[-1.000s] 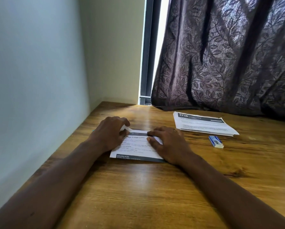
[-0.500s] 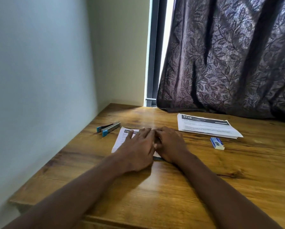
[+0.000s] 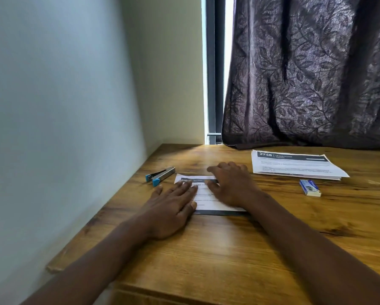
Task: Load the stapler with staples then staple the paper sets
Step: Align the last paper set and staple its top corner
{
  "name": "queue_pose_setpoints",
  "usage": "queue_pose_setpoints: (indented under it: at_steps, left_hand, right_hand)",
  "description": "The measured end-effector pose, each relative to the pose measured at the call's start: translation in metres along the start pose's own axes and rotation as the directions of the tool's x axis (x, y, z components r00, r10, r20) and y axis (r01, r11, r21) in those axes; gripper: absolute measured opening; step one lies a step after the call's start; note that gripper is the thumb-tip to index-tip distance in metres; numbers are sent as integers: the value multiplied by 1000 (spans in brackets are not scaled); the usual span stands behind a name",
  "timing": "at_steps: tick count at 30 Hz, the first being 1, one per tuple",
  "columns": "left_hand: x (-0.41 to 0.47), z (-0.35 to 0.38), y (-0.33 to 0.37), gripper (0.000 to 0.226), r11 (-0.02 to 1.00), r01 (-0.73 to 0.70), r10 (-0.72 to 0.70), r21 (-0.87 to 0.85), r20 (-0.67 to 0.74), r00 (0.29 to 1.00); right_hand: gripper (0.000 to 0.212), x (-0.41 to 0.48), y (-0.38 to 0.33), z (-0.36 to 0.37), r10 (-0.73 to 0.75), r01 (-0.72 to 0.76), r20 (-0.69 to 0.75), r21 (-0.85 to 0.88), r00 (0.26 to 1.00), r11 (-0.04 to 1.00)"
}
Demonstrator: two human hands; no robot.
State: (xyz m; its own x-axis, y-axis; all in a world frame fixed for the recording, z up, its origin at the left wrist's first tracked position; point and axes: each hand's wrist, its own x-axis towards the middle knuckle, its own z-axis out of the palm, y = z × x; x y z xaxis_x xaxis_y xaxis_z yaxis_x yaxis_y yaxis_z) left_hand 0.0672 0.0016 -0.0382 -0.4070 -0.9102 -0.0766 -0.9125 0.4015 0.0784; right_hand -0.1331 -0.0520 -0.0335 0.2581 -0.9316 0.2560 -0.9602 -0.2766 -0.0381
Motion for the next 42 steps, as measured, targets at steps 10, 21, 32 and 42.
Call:
queue_pose_setpoints:
  at_steps: [10, 21, 32, 42]
  left_hand:
    - [-1, 1, 1, 59, 1000, 2, -2, -27, -15, 1000]
    - [6, -13, -31, 48, 965, 81, -220, -250, -598, 771]
    - [66, -36, -80, 25, 917, 224, -326, -329, -299, 897]
    - [94, -26, -56, 23, 81, -225, -430, -971, -238, 871]
  right_hand:
    - [54, 19, -10, 14, 101, -96, -93, 55, 991, 994]
    - [32, 20, -7, 19, 42, -3, -186, 204, 982, 979]
    - [24, 23, -2, 24, 25, 22, -200, 229, 980, 973]
    - [24, 27, -4, 24, 6, 42, -206, 229, 979, 973]
